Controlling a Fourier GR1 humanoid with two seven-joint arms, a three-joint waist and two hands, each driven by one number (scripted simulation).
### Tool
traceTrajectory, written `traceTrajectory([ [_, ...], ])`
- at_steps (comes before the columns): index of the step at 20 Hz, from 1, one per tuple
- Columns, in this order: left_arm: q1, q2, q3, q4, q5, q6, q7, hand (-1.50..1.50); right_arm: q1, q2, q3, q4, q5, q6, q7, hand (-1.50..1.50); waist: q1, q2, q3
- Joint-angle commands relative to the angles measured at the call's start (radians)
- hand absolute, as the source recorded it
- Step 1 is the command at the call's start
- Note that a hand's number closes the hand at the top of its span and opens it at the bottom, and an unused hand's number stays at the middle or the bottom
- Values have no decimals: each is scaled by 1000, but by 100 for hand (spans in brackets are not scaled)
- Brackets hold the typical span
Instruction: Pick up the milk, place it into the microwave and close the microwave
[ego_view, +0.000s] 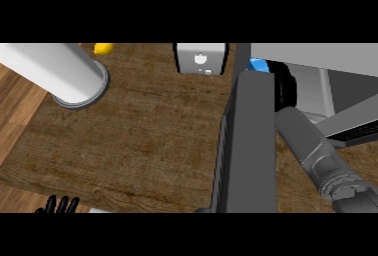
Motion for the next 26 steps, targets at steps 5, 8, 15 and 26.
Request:
traceTrajectory([
  [5, -17, 1, 4, 18, -7, -10, -12, -150, -7, 73, -14, -19, -16, 126, -36, -150, -16, -5, 1],
  [8, -5, -21, -3, 24, -12, 11, -18, -150, 2, 78, -70, -73, -74, 199, -90, -150, -35, -12, 3],
  [15, -6, 3, 21, 12, -1, -8, -23, -150, 58, 77, -161, -107, -170, 405, -198, -150, -74, -23, 1],
  [26, 82, -5, -15, -45, -21, 13, -23, -150, 219, 89, -226, -99, -240, 630, -394, -150, -116, -48, -1],
])
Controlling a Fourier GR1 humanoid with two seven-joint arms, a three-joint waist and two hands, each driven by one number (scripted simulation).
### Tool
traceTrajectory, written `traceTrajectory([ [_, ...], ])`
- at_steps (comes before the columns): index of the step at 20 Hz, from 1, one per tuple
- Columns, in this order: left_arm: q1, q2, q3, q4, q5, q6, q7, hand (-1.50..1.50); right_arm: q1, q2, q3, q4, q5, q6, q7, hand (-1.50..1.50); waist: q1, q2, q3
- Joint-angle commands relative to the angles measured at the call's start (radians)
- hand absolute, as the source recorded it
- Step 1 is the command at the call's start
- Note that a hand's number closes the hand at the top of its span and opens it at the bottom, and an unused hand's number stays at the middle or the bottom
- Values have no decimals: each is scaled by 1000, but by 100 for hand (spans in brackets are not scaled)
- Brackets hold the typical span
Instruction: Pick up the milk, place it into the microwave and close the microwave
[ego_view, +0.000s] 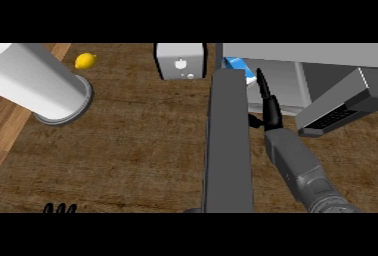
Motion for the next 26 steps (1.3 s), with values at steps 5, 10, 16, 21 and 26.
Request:
traceTrajectory([
  [5, 35, 16, 20, -15, 8, 2, 10, -150, 111, 4, -17, -10, -17, 116, -147, -150, -40, -19, -3],
  [10, 57, -1, -23, -56, -26, 37, 43, -150, 201, -1, -9, -7, -17, 241, -213, -150, -54, -24, -3],
  [16, -13, 22, -25, -37, -47, 35, 128, -150, 277, -17, 36, -48, 9, 353, -235, -150, -81, -33, -5],
  [21, -30, -34, -107, 40, -120, 59, 111, -150, 341, -62, 33, -115, -14, 372, -196, -150, -86, -37, -6],
  [26, -129, -29, -130, 38, -127, 34, 195, -150, 436, -130, 16, -173, -44, 435, -243, -150, -97, -36, -5],
])
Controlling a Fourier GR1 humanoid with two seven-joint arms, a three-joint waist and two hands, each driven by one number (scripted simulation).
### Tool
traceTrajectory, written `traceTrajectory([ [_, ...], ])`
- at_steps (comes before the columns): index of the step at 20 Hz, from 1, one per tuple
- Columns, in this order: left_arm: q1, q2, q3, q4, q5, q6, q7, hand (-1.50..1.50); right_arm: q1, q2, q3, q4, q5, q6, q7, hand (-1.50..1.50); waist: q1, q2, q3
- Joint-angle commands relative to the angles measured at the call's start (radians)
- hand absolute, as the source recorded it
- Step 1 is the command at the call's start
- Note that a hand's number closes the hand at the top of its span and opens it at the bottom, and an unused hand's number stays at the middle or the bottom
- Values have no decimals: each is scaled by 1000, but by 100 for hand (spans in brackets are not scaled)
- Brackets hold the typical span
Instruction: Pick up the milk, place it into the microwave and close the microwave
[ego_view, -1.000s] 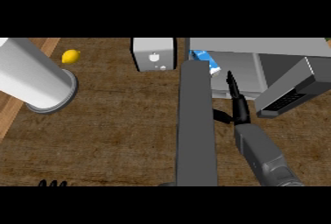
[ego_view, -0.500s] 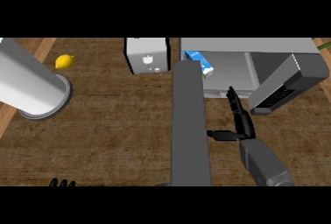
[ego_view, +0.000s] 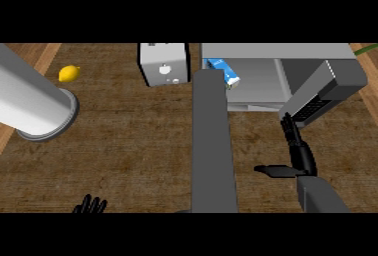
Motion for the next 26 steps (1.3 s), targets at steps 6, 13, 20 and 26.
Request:
traceTrajectory([
  [6, -190, -39, -116, 130, -136, -2, 131, -150, 178, -91, -12, -93, -35, 105, -112, 150, -12, -1, 0],
  [13, -355, -112, -162, 254, -240, 12, 179, 150, 212, -212, -62, -147, -122, 249, -35, -150, -11, 0, 0],
  [20, -501, -240, -107, 383, -284, 112, 262, 150, 271, -279, -89, -125, -168, 311, -52, -150, -4, 2, 1],
  [26, -664, -260, -154, 553, -376, 69, 326, 150, 276, -280, -83, -180, -201, 340, -16, -150, -17, 3, 1],
])
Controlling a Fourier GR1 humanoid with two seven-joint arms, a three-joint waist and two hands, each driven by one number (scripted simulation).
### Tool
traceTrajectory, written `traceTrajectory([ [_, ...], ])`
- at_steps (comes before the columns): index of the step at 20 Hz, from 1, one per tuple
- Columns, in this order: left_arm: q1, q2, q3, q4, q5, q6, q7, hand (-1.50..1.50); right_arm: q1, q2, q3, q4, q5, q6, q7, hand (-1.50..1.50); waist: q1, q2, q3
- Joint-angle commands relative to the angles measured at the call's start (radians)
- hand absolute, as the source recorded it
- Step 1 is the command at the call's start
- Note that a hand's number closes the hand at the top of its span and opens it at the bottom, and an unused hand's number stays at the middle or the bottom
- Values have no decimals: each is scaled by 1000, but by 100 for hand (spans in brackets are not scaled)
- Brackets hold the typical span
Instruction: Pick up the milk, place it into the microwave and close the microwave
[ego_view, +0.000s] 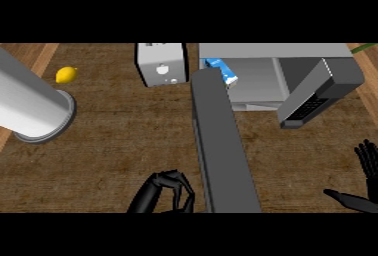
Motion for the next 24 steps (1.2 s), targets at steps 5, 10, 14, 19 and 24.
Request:
traceTrajectory([
  [5, -232, -53, -80, 221, -23, -182, 233, 150, 28, -18, 10, -27, -33, 165, -96, -150, -24, 6, 2],
  [10, -305, -62, -220, 380, 10, -142, 180, 150, 35, -45, 15, -56, -49, 185, -95, -150, -28, 7, 0],
  [14, -381, -63, -336, 383, 82, -53, 173, 150, 9, -79, 18, -70, -72, 237, -73, -150, -32, 7, 0],
  [19, -462, -63, -393, 382, 214, 40, 118, 150, 5, -31, 81, -172, -69, 235, -57, -150, -64, 10, -3],
  [24, -499, -62, -466, 364, 315, 165, 93, -150, -11, -47, 103, -230, -91, 239, -9, -150, -102, 15, -4],
])
